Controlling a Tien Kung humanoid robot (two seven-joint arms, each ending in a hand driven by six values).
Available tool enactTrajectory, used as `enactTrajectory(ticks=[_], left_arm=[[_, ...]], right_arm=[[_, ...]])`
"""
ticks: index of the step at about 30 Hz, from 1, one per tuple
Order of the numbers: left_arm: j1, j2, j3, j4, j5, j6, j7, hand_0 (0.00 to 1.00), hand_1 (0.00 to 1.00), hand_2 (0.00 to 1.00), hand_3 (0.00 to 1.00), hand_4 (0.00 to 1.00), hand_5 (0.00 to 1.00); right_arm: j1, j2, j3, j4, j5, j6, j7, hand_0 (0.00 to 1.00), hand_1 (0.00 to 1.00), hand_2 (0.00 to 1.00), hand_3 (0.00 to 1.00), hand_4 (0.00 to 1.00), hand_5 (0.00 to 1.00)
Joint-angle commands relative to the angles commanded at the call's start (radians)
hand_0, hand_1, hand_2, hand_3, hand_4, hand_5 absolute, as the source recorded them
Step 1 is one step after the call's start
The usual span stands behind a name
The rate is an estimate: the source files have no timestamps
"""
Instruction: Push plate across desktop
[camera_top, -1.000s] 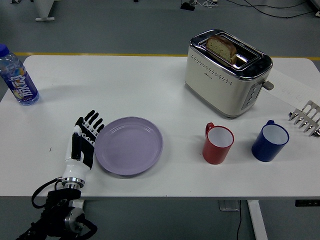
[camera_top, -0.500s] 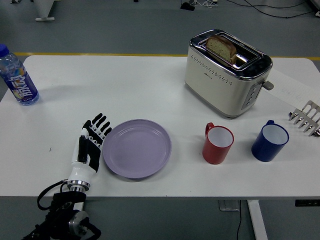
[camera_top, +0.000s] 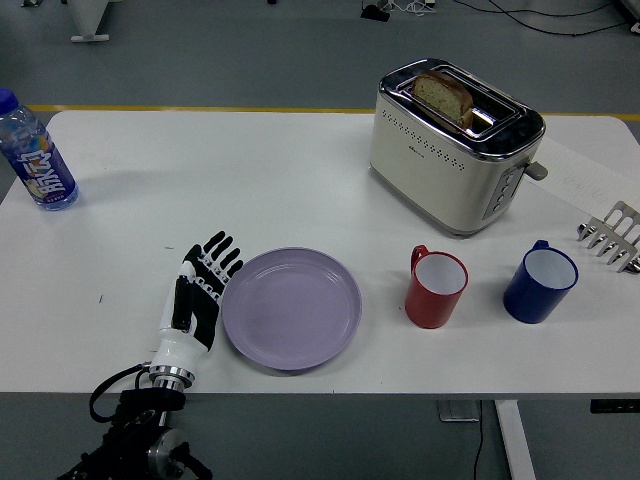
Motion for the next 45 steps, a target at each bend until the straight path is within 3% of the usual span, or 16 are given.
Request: enactTrajectory(ticks=[30,36,45], left_arm=[[0.005,0.006,0.079,-0.048,-0.027,-0.003,0.001,0.818,0.848,0.889,0.799,0.481,0.998],[0.003,0.003,0.058,-0.051,-0.023,-0.002,0.000,0.818,0.847,0.889,0.800,0.481,0.998],[0.001,0.010,-0.052,-0.055,0.024,0.015,0.022,0.814,0.848,0.887,0.800,0.484,0.998]], right_arm=[[-0.004,-0.001,0.000,-0.001,-0.001,0.002,0.004,0.642,0.605,0.665,0.769,0.493,0.560],[-0.001,-0.002,0.000,-0.001,-0.001,0.001,0.004,0.642,0.604,0.664,0.769,0.493,0.560],[0.001,-0.003,0.000,-0.001,-0.002,0.001,0.004,0.641,0.604,0.664,0.769,0.493,0.560]])
